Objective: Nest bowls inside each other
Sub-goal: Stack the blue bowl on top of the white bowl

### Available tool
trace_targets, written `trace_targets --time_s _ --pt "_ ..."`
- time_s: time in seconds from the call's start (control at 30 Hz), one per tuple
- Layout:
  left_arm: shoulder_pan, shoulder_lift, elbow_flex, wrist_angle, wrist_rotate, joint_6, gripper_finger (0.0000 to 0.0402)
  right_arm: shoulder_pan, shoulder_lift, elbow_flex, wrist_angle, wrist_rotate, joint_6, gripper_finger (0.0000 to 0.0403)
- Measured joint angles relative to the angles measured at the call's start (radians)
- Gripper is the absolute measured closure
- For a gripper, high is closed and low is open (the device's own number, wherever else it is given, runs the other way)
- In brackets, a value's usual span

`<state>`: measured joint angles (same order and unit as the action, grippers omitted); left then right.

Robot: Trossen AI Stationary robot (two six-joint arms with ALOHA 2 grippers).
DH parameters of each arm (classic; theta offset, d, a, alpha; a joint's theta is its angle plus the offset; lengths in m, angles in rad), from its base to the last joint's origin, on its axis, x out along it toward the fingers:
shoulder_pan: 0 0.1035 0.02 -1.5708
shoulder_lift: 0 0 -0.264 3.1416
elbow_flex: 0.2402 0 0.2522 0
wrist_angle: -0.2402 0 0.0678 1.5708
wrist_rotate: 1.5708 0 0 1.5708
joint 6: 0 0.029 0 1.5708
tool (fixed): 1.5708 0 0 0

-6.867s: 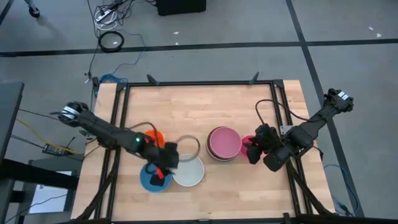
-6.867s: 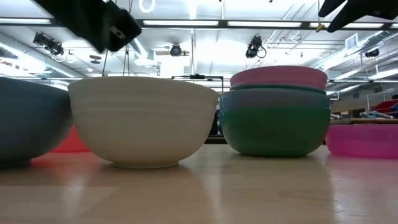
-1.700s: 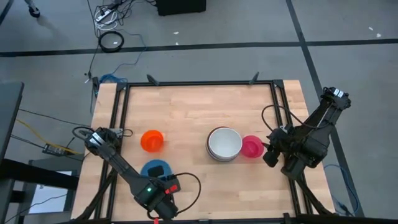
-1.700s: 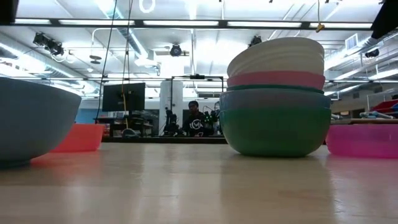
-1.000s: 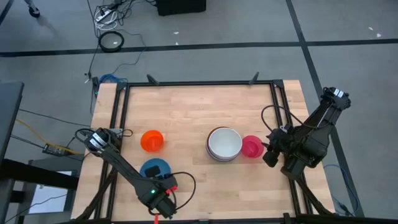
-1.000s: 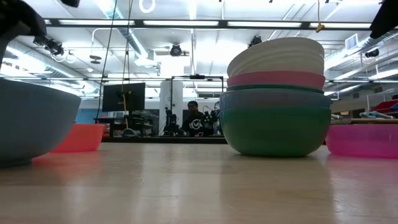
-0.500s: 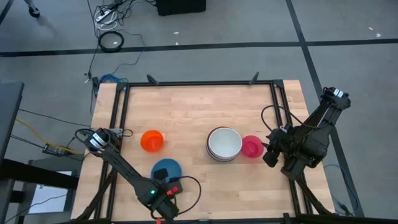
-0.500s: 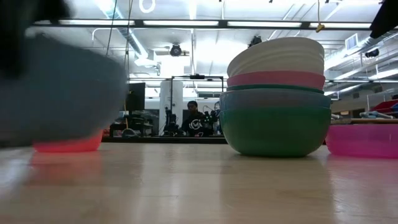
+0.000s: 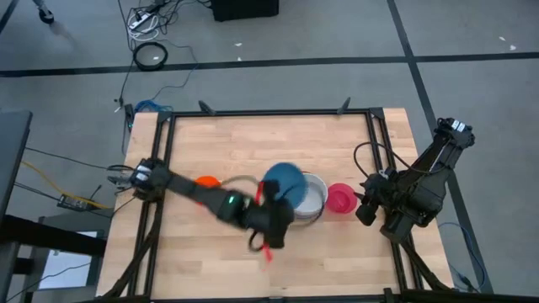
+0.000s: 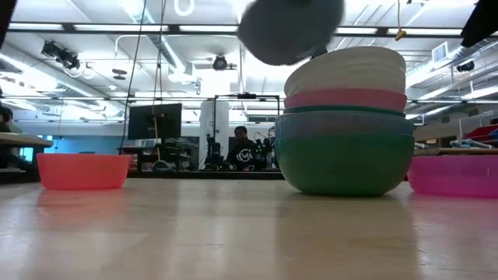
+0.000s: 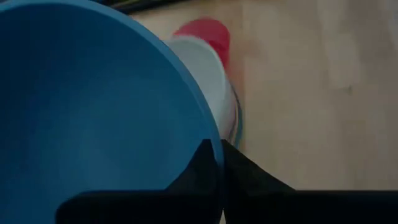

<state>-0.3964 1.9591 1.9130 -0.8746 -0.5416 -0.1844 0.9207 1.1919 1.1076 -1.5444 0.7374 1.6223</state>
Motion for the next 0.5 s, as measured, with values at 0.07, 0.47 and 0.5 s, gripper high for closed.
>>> trace_targets --time_s 0.07,0.47,0.5 --pt "0.056 0.000 0.001 0.036 0.110 0.051 0.0396 0.000 0.000 0.000 0.000 -0.012 0.001 0.0245" --pt "0.155 0.002 -0.042 0.154 0.445 0.085 0.0350 0.001 0.000 0.000 -0.017 -0.031 0.026 0.0245" --pt "0.155 0.002 -0.042 0.152 0.460 0.074 0.0343 0.001 0.000 0.000 -0.017 -0.033 0.027 0.0245"
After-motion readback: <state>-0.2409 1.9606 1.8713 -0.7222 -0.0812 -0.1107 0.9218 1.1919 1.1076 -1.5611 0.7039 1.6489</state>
